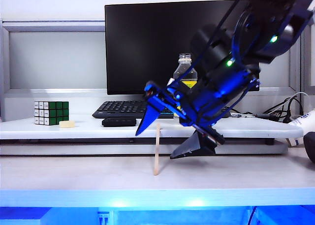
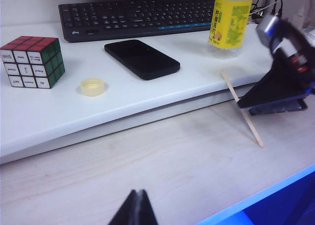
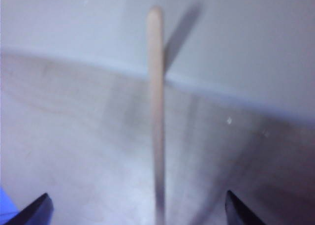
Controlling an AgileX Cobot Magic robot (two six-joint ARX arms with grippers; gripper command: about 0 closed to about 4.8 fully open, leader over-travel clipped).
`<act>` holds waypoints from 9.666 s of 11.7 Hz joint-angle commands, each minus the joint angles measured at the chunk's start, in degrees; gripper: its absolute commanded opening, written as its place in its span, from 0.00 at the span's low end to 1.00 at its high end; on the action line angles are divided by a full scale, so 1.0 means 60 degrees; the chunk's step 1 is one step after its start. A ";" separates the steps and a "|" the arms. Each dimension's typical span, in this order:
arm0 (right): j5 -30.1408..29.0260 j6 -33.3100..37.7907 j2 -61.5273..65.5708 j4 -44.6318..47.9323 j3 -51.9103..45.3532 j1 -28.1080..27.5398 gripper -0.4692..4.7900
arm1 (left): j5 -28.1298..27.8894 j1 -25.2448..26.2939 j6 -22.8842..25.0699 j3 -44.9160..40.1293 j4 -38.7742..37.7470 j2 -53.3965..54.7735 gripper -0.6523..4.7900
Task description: Grab a stick from the table and stick it in a plastic bottle.
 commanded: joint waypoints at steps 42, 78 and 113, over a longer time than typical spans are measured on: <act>0.1847 -0.3883 -0.1727 0.0200 0.3279 -0.0055 0.07 | 0.0157 0.0007 -0.0007 0.0022 0.0783 0.0007 0.11; 0.3191 -0.6065 -0.0740 0.1235 0.4331 -0.1224 0.26 | 0.0124 0.0007 0.0000 -0.0087 0.1300 0.0007 0.11; 0.2754 -0.4499 -1.1213 0.0896 -0.6601 -0.4987 0.08 | -0.4747 0.0047 0.0004 -0.0087 -0.0175 0.0007 0.11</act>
